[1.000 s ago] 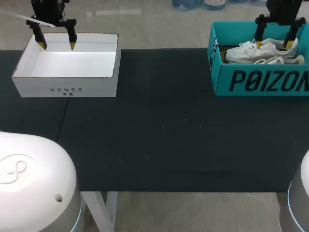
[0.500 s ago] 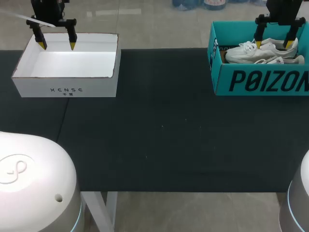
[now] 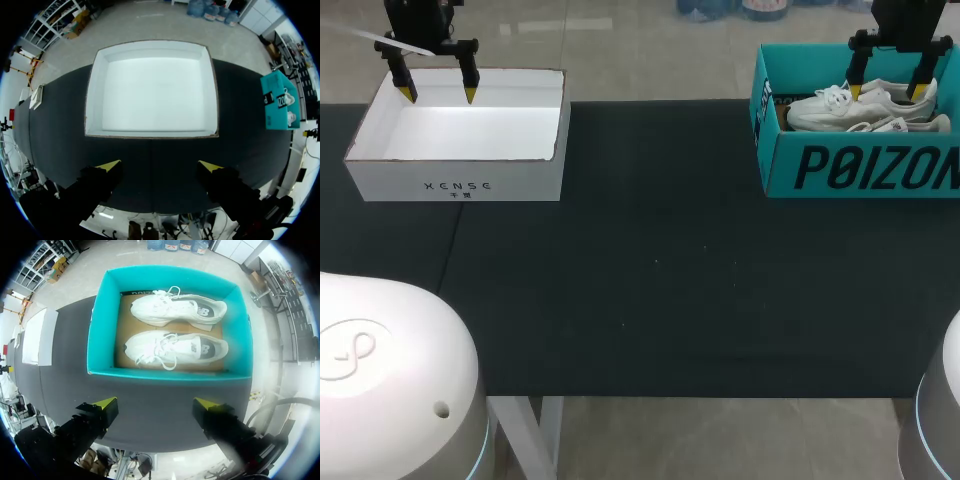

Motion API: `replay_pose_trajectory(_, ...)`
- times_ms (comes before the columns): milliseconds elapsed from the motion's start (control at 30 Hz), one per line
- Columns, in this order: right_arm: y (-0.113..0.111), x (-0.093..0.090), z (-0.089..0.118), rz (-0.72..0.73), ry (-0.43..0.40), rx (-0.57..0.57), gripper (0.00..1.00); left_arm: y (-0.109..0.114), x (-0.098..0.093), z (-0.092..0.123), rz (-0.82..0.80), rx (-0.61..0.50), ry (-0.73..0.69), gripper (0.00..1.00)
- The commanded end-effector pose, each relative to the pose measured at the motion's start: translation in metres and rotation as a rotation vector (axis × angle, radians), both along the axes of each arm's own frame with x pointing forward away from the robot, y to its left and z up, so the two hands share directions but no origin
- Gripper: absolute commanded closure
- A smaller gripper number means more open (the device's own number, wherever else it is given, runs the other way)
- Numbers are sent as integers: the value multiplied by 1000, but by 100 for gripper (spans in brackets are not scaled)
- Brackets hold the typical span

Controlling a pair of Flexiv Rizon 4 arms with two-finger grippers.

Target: Take the shoe out of the shoebox, open the shoe tongue, remove and reinsert the insole, then place the shoe into the shoebox

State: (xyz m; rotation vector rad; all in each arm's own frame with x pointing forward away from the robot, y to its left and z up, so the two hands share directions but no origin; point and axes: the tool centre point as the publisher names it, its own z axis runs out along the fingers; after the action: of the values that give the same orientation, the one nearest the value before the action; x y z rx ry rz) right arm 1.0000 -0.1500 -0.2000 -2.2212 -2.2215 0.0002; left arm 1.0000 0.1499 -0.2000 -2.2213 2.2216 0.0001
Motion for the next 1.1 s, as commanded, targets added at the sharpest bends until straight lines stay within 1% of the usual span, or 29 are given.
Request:
replay_pose_trajectory(33, 0, 0, 0, 0, 0, 0, 0, 0, 0, 0, 0, 0, 0, 0)
replay_pose_trajectory(467, 0, 0, 0, 0, 0, 0, 0, 0, 0, 0, 0, 0, 0, 0)
replay_pose_trajectory(533, -9, 2, -3, -14, -4, -34, 0, 0, 0, 0, 0, 0, 0, 0)
replay_pose_trajectory(633, -28, 6, -6, -29, -13, -66, 0, 0, 0, 0, 0, 0, 0, 0)
replay_pose_trajectory(667, -38, 8, -9, -40, -19, -79, 0, 0, 0, 0, 0, 0, 0, 0)
replay_pose_trajectory(800, -65, 15, -18, -75, -29, -97, 0, 0, 0, 0, 0, 0, 0, 0)
replay_pose_trajectory(833, -74, 17, -21, -86, -45, -84, 0, 0, 0, 0, 0, 0, 0, 0)
replay_pose_trajectory(900, -86, 20, -27, -96, -52, -104, 0, 0, 0, 0, 0, 0, 0, 0)
replay_pose_trajectory(967, -102, 24, -34, -115, -64, -94, 0, 0, 0, 0, 0, 0, 0, 0)
replay_pose_trajectory(1033, -112, 27, -42, -119, -73, -100, 0, 0, 0, 0, 0, 0, 0, 0)
replay_pose_trajectory(1100, -118, 29, -47, -123, -76, -111, 0, 0, 0, 0, 0, 0, 0, 0)
